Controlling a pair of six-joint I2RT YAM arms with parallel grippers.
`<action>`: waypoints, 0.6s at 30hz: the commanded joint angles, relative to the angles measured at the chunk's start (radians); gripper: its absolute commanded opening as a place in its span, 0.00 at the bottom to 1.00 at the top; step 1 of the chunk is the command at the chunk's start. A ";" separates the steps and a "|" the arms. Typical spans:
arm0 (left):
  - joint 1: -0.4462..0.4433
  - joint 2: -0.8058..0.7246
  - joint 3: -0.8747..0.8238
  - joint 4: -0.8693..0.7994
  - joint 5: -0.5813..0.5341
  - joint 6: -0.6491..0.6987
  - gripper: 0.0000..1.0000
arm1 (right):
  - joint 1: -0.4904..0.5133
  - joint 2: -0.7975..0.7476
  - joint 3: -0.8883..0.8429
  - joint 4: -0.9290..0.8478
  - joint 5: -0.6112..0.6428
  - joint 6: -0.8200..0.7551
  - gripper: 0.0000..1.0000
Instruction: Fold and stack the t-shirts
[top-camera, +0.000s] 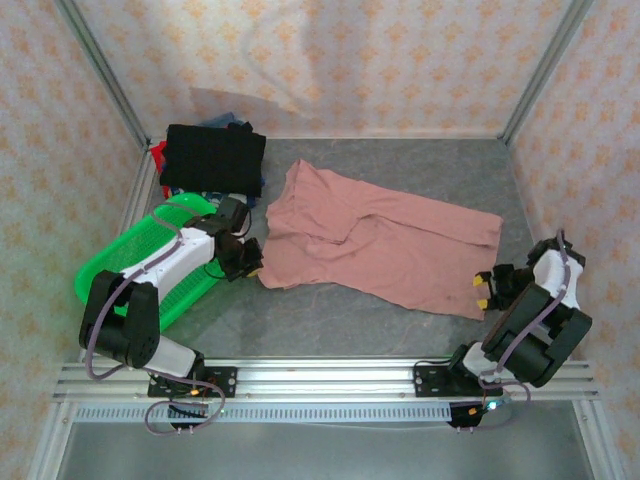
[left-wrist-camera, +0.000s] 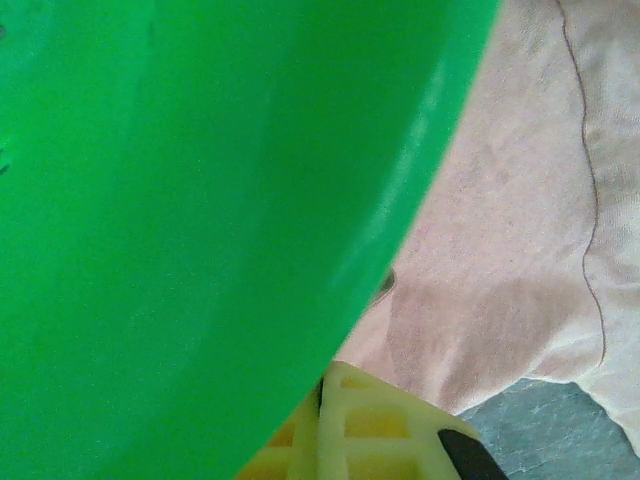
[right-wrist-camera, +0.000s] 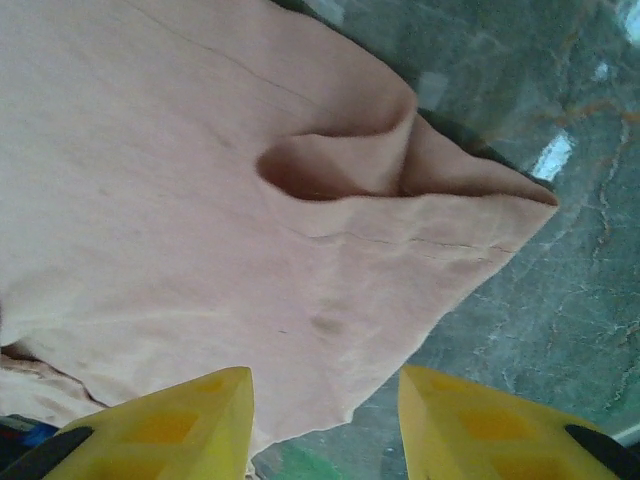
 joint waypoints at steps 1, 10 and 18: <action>-0.006 0.024 0.002 0.015 0.008 0.022 0.00 | 0.011 0.032 -0.038 0.046 -0.002 0.032 0.44; -0.006 0.018 0.007 0.015 0.002 0.023 0.00 | 0.030 0.147 -0.004 0.139 0.023 0.064 0.45; -0.006 0.005 0.009 0.008 -0.009 0.022 0.00 | 0.034 0.199 0.013 0.199 0.034 0.090 0.46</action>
